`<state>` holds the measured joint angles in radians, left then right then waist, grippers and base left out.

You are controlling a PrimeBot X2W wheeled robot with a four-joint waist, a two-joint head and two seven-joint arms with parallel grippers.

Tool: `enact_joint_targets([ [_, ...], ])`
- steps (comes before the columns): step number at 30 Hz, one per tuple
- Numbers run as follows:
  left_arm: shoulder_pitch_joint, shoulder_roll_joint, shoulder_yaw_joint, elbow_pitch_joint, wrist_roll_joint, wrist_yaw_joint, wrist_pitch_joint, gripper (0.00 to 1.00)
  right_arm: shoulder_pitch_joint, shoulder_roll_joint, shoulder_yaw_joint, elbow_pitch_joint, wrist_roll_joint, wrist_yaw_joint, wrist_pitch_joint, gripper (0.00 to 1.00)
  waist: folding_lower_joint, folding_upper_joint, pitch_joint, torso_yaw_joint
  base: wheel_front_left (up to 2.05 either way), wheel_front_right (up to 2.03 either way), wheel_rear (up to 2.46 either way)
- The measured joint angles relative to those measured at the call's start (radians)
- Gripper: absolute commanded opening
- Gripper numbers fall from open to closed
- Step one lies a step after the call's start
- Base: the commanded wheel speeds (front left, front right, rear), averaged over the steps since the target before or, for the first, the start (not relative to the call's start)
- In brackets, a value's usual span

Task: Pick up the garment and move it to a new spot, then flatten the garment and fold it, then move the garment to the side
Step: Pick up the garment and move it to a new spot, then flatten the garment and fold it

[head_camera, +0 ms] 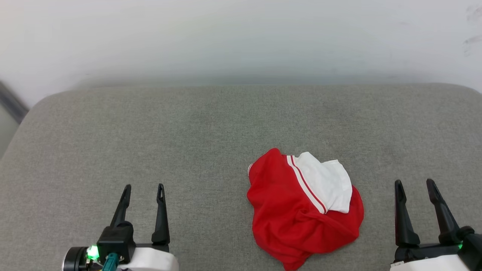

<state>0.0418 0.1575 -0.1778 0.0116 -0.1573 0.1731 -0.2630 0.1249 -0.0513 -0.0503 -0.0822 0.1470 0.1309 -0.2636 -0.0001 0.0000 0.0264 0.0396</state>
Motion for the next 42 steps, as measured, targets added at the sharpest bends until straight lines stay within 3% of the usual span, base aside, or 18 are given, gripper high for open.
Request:
enact_joint_targets([
  [12, 0.072, -0.057, 0.087, -0.022, 0.08, -0.058, 0.0, 1.0, 0.041, 0.0, 0.003, 0.015, 0.032, 0.0, 0.0, 1.0, 0.0, 0.0, -0.029, -0.001, 0.0, 0.0, 0.0],
  [30, 0.093, -0.086, 0.126, -0.015, 0.118, -0.099, 0.0, 1.0, 0.037, 0.0, -0.017, 0.02, 0.046, 0.0, 0.0, 1.0, 0.0, 0.0, -0.027, 0.003, 0.0, 0.0, 0.0],
  [39, 0.09, -0.096, 0.146, -0.021, 0.12, -0.1, 0.0, 1.0, -0.216, -0.002, 0.014, -0.011, -0.091, 0.0, 0.0, 1.0, 0.0001, 0.0, 0.003, -0.011, 0.0, 0.0, 0.0],
  [42, 0.074, -0.097, 0.146, -0.021, 0.122, -0.103, 0.0, 1.0, -0.332, -0.057, 0.057, 0.047, -0.113, 0.0, 0.0, 1.0, 0.0, 0.0001, 0.022, -0.01, 0.0, 0.0, 0.0],
])
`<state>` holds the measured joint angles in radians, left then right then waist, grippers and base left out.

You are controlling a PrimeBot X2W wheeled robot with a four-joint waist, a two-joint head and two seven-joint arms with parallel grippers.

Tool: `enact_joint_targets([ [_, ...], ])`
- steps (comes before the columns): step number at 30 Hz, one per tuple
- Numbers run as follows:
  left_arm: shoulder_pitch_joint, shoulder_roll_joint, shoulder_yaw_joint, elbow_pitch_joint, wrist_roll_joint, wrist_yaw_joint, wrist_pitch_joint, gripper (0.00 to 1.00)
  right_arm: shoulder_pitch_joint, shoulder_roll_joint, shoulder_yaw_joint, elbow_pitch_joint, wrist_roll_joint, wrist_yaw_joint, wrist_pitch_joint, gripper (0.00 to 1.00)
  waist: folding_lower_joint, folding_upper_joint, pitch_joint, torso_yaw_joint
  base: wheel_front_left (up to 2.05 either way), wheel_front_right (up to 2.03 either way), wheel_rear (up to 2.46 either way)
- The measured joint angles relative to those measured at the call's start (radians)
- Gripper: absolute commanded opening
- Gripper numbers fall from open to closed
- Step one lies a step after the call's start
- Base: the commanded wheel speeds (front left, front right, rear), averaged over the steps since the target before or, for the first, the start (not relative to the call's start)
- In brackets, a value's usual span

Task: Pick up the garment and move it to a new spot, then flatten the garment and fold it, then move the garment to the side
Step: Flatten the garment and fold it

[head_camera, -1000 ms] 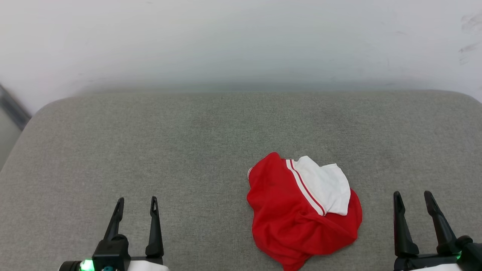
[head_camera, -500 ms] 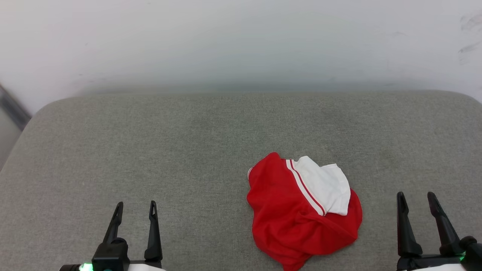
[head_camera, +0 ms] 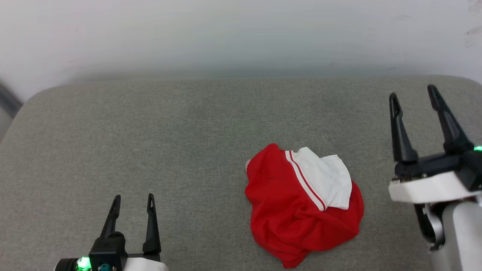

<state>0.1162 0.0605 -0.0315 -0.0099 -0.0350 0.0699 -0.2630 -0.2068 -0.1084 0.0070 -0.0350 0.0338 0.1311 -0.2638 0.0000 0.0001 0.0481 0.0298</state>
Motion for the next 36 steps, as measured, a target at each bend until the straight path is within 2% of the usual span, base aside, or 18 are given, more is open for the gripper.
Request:
enact_joint_targets([
  [5, -0.02, -0.003, -0.001, -0.002, 0.004, -0.001, 0.0, 1.0, -0.196, -0.122, 0.09, 0.146, 0.033, 0.0, 0.006, 1.0, 0.0, 0.0, 0.031, 0.006, 0.0, 0.0, 0.0],
  [7, -0.021, -0.004, -0.001, -0.003, 0.003, -0.001, 0.0, 1.0, -0.269, -0.178, 0.158, 0.205, 0.064, 0.0, 0.073, 1.0, 0.0001, -0.0001, 0.043, 0.009, 0.0, 0.0, 0.0],
  [13, -0.048, -0.007, -0.01, -0.004, -0.004, 0.0, 0.0, 1.0, -0.455, -0.36, 0.437, 0.298, 0.274, 0.0, 0.422, 1.0, 0.0001, 0.0, 0.086, 0.019, 0.0, 0.0, 0.0],
  [18, -0.082, -0.008, -0.025, -0.003, -0.006, -0.008, 0.0, 1.0, -0.582, -0.516, 0.731, 0.291, 0.525, 0.0, 0.744, 1.0, 0.0001, 0.0, 0.13, 0.031, 0.0, 0.0, 0.0],
  [21, -0.107, -0.009, -0.033, -0.002, -0.007, -0.01, 0.0, 1.0, -0.674, -0.59, 0.859, 0.272, 0.625, 0.0, 0.876, 1.0, 0.0001, 0.0, 0.16, 0.042, 0.0, 0.0, 0.0],
  [28, -0.168, -0.009, -0.071, -0.003, -0.03, -0.004, 0.0, 1.0, -0.83, -0.627, 1.044, 0.298, 0.802, 0.0, 1.114, 1.0, 0.0001, 0.0, 0.242, 0.078, 0.0, 0.0, 0.0],
  [36, -0.218, -0.009, -0.11, -0.005, -0.048, 0.014, 0.0, 1.0, -0.882, -0.605, 1.126, 0.414, 0.886, 0.0, 1.161, 1.0, 0.0002, 0.0, 0.339, 0.126, 0.0, 0.0, 0.0],
])
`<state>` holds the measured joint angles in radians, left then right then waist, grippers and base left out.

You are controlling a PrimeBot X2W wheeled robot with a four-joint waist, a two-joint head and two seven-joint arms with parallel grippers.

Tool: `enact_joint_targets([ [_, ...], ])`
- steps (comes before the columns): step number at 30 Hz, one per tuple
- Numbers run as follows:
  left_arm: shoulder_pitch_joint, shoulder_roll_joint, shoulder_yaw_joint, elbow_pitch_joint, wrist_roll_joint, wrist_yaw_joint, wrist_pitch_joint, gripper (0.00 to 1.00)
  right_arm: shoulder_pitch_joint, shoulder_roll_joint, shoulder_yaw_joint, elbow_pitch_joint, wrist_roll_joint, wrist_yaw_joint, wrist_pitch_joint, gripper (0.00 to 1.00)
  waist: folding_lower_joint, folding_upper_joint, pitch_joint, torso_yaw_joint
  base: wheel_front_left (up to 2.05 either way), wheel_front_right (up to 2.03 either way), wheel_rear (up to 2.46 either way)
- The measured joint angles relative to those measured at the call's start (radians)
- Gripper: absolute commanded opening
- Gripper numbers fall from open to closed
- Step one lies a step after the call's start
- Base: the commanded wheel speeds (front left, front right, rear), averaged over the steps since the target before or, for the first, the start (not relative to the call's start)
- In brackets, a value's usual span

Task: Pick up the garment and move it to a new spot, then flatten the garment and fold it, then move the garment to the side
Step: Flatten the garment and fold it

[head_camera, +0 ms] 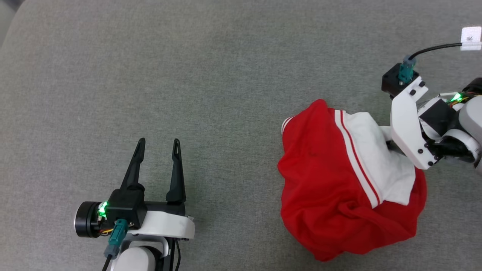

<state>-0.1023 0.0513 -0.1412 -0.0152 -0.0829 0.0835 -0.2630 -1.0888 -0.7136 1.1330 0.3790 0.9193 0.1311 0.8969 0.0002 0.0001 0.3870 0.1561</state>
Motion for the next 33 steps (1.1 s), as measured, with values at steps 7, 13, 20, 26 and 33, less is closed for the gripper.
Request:
enact_joint_targets([
  [7, -0.008, 0.0, -0.007, 0.006, -0.009, 0.011, 0.0, 1.0, 0.0, -0.009, 0.056, 0.016, 0.032, 0.0, -0.047, 0.28, -0.0002, 0.0, 0.029, 0.022, 0.0, 0.0, 0.0],
  [13, -0.009, 0.0, -0.006, 0.016, -0.008, 0.013, 0.0, 1.0, -0.003, -0.005, 0.088, 0.019, 0.032, 0.0, -0.184, 0.0, -0.0001, 0.0, -0.003, 0.008, 0.0, 0.0, 0.0],
  [20, 0.042, -0.001, 0.023, 0.018, -0.008, 0.014, 0.0, 1.0, -0.006, -0.108, 0.062, -0.085, 0.08, 0.0, -0.379, 0.0, -0.0001, 0.0, -0.091, -0.016, 0.0, 0.0, 0.0],
  [26, 0.089, 0.0, 0.044, 0.01, -0.008, 0.017, 0.0, 1.0, 0.076, -0.272, -0.023, -0.164, 0.155, 0.0, -0.474, 0.0, -0.0002, 0.0, -0.155, -0.057, 0.0, 0.0, 0.0],
  [33, 0.104, 0.0, 0.059, 0.004, -0.008, 0.013, 0.0, 1.0, 0.285, -0.407, -0.063, -0.128, 0.227, 0.0, -0.481, 0.0, -0.0002, 0.0, -0.177, -0.103, 0.0, 0.0, 0.0],
])
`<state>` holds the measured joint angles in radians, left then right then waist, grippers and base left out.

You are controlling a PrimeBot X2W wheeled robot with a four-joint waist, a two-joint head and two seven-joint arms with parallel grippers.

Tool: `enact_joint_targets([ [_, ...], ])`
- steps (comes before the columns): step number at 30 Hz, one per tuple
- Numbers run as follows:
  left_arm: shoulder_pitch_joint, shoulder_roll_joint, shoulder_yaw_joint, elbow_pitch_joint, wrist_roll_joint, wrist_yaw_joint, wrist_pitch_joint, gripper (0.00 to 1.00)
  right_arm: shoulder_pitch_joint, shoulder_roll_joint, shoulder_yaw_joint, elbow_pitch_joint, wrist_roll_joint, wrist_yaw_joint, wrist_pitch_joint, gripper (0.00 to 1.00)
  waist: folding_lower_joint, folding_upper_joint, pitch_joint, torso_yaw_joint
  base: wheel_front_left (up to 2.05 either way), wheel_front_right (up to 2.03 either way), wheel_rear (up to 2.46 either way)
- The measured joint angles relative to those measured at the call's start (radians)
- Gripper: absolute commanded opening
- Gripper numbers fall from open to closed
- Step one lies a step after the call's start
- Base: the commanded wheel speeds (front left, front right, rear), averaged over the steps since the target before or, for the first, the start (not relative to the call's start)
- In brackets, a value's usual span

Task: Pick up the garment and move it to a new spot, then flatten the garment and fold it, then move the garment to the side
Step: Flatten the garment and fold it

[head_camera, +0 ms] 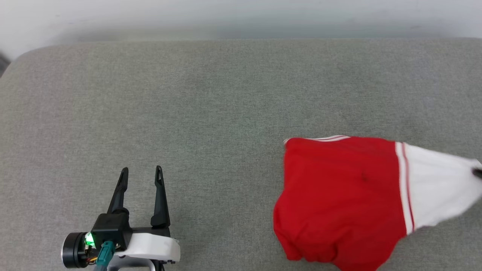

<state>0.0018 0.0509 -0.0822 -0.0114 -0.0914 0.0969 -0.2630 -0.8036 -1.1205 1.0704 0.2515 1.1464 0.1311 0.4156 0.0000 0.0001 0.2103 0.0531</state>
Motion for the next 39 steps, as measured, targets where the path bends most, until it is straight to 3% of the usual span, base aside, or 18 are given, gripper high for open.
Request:
enact_joint_targets([
  [5, 0.003, 0.0, 0.005, 0.0, 0.0, -0.005, 0.0, 1.0, 0.149, -0.01, -0.008, 0.136, 0.052, 0.0, -0.001, 0.0, 0.0, 0.0, 0.003, -0.009, 0.0, 0.0, 0.0],
  [11, 0.003, 0.0, 0.002, 0.004, 0.002, -0.006, 0.0, 1.0, 0.277, 0.077, -0.018, 0.282, 0.093, 0.0, -0.029, 0.0, 0.0, 0.0, -0.002, -0.007, 0.0, 0.0, 0.0],
  [12, 0.003, 0.0, 0.002, 0.004, 0.002, -0.006, 0.0, 1.0, 0.277, 0.077, -0.018, 0.282, 0.093, 0.0, -0.029, 0.1, 0.0, 0.0, -0.002, -0.007, 0.0, 0.0, 0.0],
  [13, 0.006, 0.0, 0.004, 0.007, 0.002, -0.006, 0.0, 1.0, 0.278, 0.095, -0.031, 0.294, 0.081, 0.0, -0.067, 0.51, 0.0, 0.0, -0.009, -0.01, 0.0, 0.0, 0.0],
  [14, 0.01, 0.0, 0.005, 0.008, 0.002, -0.006, 0.0, 1.0, 0.276, 0.104, -0.044, 0.296, 0.065, 0.0, -0.101, 1.0, 0.0, 0.0, -0.013, -0.011, 0.0, 0.0, 0.0],
  [22, 0.025, 0.0, 0.019, 0.009, 0.008, -0.006, 0.0, 1.0, 0.202, 0.12, -0.141, 0.263, -0.085, 0.0, -0.316, 1.0, 0.0, 0.0, -0.048, -0.021, 0.0, 0.0, 0.0],
  [23, 0.03, 0.0, 0.021, 0.008, 0.009, -0.008, 0.0, 1.0, 0.185, 0.139, -0.19, 0.259, -0.137, 0.0, -0.403, 1.0, 0.0, 0.0, -0.058, -0.023, 0.0, 0.0, 0.0],
  [24, 0.03, 0.0, 0.021, 0.008, 0.009, -0.008, 0.0, 1.0, 0.185, 0.139, -0.19, 0.259, -0.137, 0.0, -0.403, 1.0, 0.0, 0.0, -0.058, -0.023, 0.0, 0.0, 0.0],
  [27, 0.031, 0.0, 0.023, 0.008, 0.014, -0.015, 0.0, 1.0, 0.166, 0.189, -0.287, 0.265, -0.226, 0.0, -0.551, 1.0, 0.0, 0.0, -0.071, -0.023, 0.0, 0.0, 0.0],
  [30, 0.031, 0.0, 0.026, 0.009, 0.019, -0.022, 0.0, 1.0, 0.172, 0.267, -0.389, 0.28, -0.334, 0.0, -0.643, 1.0, 0.0, 0.0, -0.082, -0.022, 0.0, 0.0, 0.0],
  [34, 0.031, 0.0, 0.031, 0.012, 0.027, -0.033, 0.0, 1.0, 0.229, 0.399, -0.565, 0.251, -0.495, 0.0, -0.675, 1.0, 0.0, 0.0, -0.094, -0.022, 0.0, 0.0, 0.0],
  [39, 0.031, 0.0, 0.03, 0.017, 0.036, -0.046, 0.0, 1.0, 0.379, 0.581, -0.824, 0.076, -0.704, 0.0, -0.679, 1.0, 0.0, 0.0, -0.103, -0.02, 0.0, 0.0, 0.0],
])
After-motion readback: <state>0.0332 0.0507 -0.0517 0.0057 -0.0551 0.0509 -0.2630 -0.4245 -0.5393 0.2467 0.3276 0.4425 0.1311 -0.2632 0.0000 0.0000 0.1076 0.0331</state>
